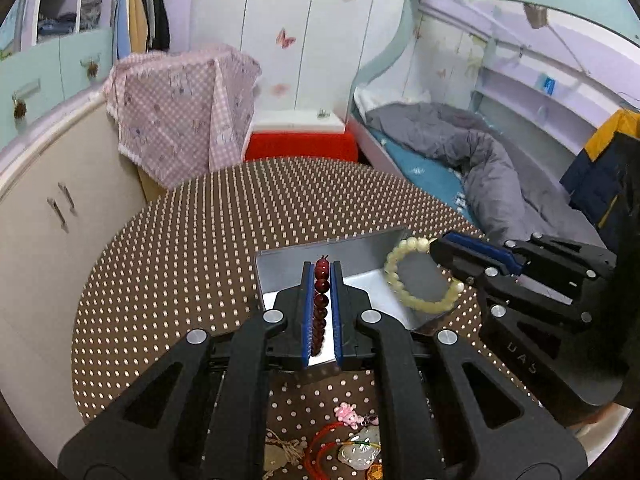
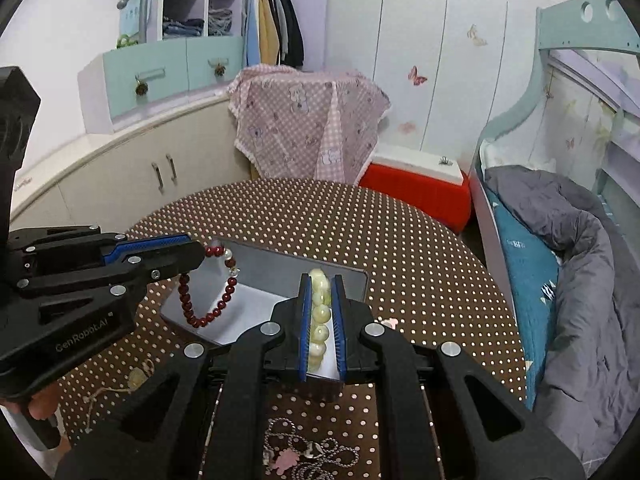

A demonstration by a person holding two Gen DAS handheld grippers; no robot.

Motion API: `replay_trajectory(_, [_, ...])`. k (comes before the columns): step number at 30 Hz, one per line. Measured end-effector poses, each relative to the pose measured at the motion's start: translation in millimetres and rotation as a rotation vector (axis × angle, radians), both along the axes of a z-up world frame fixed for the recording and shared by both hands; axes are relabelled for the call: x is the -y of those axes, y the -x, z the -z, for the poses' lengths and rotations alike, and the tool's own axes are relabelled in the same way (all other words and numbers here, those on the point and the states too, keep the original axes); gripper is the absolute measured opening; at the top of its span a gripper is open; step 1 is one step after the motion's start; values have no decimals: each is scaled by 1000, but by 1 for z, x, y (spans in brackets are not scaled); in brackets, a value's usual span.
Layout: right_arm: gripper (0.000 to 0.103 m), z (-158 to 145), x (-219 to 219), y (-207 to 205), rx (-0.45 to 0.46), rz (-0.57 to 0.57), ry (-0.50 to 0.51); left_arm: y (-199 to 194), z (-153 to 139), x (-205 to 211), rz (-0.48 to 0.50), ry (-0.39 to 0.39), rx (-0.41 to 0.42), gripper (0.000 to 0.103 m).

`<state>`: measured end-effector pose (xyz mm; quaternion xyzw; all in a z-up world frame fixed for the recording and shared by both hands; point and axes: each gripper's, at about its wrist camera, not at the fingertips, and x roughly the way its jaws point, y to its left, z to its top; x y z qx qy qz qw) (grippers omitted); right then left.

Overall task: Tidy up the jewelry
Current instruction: 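Carry both bracelets over the tin box and open both tools to drop them, then withdraw both tools from the tin box back toward the jewelry pile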

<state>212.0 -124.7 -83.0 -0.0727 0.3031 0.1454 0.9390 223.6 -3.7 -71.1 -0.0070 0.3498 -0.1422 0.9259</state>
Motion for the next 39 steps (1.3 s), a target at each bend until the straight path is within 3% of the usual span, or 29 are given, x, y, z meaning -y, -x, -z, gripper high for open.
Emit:
replay_trajectory(2, [22,0,2,0,2,16,2,-2,3,0,-1,-16,-14,8])
replay_trajectory(4, [42,-2,6,0,8,26,-6,-4,6,0,-14,-43,-26,8])
replay_trajectory(5, [44,-3,8,1,18,32,-5,-5,6,-1,-16,-44,-31,8])
replay_trajectory(29, [69,-10,22,18,46,68,-19,12,-1,-1,-29,-74,-11,8])
replay_trajectory(32, [76,-11,24,20,47,74,-23,15,-3,0,-25,-85,-6,8])
replay_trajectory(34, [86,-11,24,23,48,70,-25,16,-4,0,-22,-81,-7,8])
replay_trajectory(39, [92,-13,24,31,59,72,-19,21,-5,-2,-30,-78,-10,8])
